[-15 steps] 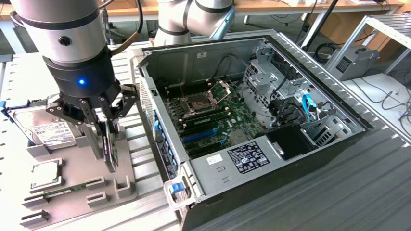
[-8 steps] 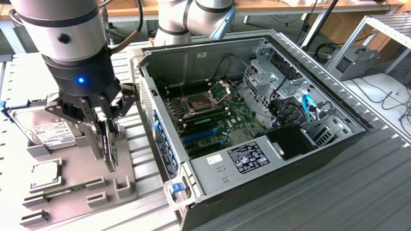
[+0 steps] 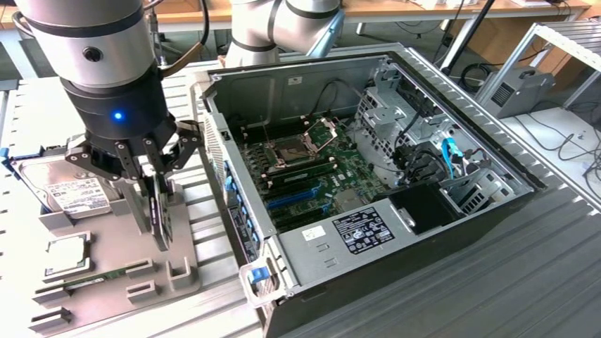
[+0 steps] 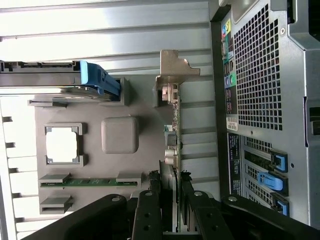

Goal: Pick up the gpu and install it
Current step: 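Pick up the gpu and move the gpu toward the slot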

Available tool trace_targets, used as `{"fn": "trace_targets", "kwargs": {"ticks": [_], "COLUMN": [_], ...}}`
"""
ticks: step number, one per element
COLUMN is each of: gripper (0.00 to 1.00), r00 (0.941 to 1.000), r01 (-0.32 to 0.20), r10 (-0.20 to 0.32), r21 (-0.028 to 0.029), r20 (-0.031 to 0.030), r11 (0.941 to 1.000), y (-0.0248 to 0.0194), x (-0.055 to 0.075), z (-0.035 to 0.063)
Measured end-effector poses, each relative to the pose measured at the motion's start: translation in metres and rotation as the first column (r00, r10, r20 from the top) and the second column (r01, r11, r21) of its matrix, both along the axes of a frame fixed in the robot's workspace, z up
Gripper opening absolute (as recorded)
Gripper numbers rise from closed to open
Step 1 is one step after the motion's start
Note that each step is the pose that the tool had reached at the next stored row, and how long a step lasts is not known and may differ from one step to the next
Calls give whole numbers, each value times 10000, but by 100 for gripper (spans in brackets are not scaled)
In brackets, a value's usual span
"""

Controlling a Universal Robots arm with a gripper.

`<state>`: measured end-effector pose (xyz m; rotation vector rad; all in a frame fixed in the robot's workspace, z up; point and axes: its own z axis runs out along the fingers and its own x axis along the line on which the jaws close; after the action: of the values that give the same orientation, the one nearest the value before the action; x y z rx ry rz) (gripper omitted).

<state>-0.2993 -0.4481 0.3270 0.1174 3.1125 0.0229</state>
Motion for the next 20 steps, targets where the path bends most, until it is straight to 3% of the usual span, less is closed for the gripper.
{"fn": "trace_targets", "kwargs": {"ticks": [20], "gripper": [26], "r00": [10000], "r01": [0], "r10": [0], "r21": [0], "r20": [0], "r11": [10000], "y": [0], "x": [0], "z": [54]}}
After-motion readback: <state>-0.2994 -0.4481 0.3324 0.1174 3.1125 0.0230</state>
